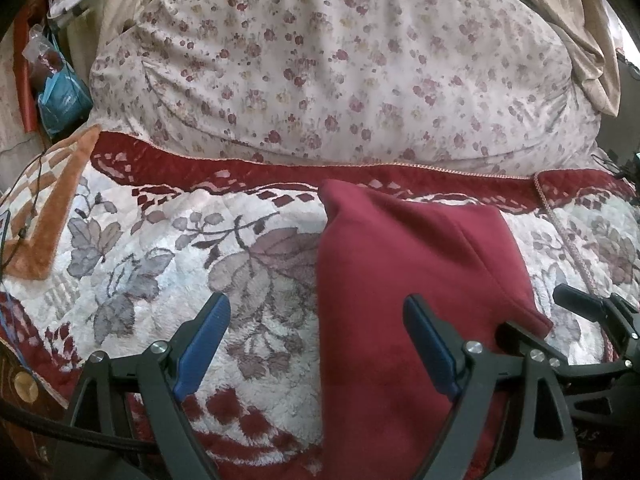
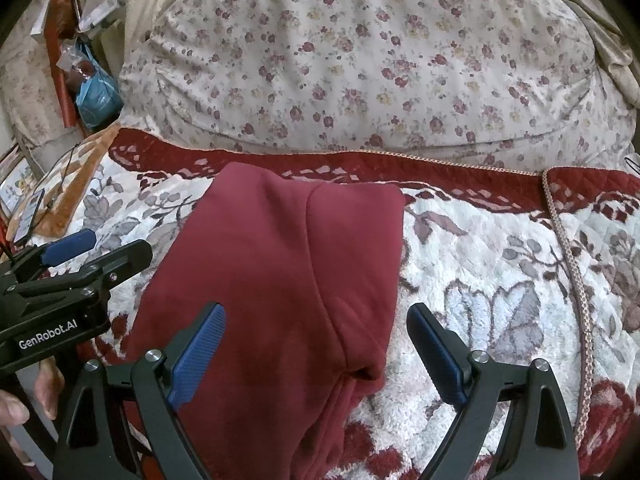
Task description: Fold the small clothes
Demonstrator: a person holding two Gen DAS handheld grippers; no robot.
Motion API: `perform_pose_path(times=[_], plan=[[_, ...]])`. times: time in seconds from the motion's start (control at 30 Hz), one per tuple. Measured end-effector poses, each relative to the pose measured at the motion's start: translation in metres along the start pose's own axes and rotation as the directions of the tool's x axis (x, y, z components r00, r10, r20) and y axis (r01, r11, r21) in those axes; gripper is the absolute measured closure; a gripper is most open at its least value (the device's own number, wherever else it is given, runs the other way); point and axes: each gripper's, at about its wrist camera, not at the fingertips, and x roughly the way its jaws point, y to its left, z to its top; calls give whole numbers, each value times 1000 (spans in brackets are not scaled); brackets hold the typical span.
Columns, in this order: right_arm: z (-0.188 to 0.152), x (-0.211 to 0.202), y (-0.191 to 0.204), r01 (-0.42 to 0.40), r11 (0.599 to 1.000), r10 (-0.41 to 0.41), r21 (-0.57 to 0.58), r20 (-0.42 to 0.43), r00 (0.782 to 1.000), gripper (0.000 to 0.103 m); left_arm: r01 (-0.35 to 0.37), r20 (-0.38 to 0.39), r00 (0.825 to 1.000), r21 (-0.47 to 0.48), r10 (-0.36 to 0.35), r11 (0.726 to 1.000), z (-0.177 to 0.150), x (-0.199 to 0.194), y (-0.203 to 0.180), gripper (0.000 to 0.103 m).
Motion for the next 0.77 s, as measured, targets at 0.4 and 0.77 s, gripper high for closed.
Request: perform_pose_path(times=[0.4, 0.77], plan=[[2, 6, 1, 3, 1000, -3, -6, -15, 1000, 8, -1, -4, 1000, 2, 1, 1000, 0, 5, 0, 16], [2, 16, 0, 1, 1000, -1, -14, -37, 999, 8, 14, -9, 1000, 8, -14, 1000, 0, 20, 3, 16]])
